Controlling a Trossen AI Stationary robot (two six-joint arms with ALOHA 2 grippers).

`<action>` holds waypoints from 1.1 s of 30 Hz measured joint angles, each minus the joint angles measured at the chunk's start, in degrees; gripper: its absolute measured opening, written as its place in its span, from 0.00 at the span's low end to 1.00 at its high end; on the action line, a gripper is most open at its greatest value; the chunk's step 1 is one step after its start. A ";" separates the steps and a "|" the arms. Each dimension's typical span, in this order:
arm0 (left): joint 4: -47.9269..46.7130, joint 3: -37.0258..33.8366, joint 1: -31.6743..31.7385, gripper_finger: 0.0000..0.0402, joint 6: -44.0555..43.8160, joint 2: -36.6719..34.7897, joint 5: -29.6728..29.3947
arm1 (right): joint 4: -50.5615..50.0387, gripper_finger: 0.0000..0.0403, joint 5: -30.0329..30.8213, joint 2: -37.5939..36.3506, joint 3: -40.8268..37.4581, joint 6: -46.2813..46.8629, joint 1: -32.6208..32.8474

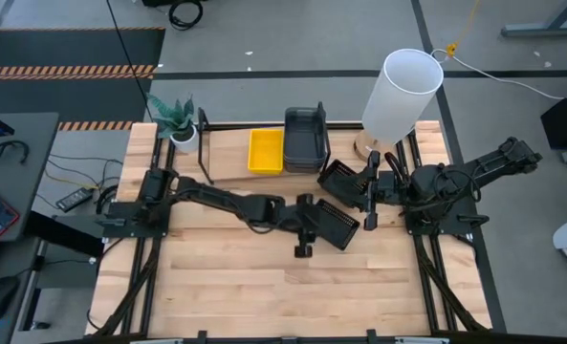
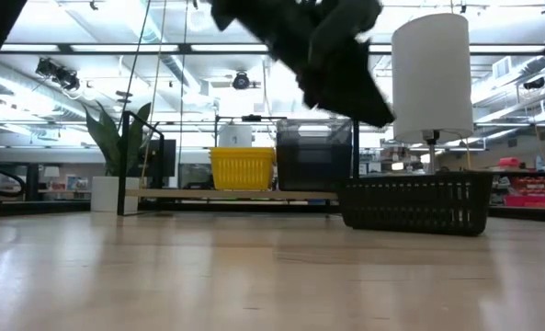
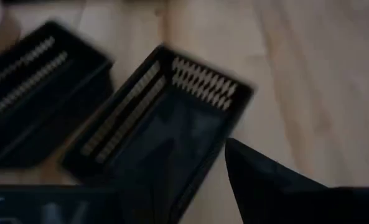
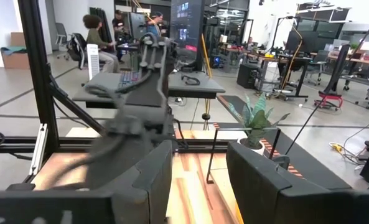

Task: Stack baskets on shelf by color
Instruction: Stack the bottom black bin on top of the black bins

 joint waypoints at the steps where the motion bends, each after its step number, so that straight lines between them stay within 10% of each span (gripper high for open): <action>1: -0.32 1.14 -0.65 0.37 0.27 0.56 -0.05 | 0.04 0.39 0.00 0.01 0.00 0.00 0.00; 16: -24.81 30.72 -2.57 0.34 11.24 18.61 0.15 | 0.46 0.39 0.02 0.00 0.00 -1.22 -0.24; 33: -25.85 31.64 -2.22 0.41 20.58 19.16 -0.08 | -0.20 0.39 0.00 0.00 0.00 0.39 -0.22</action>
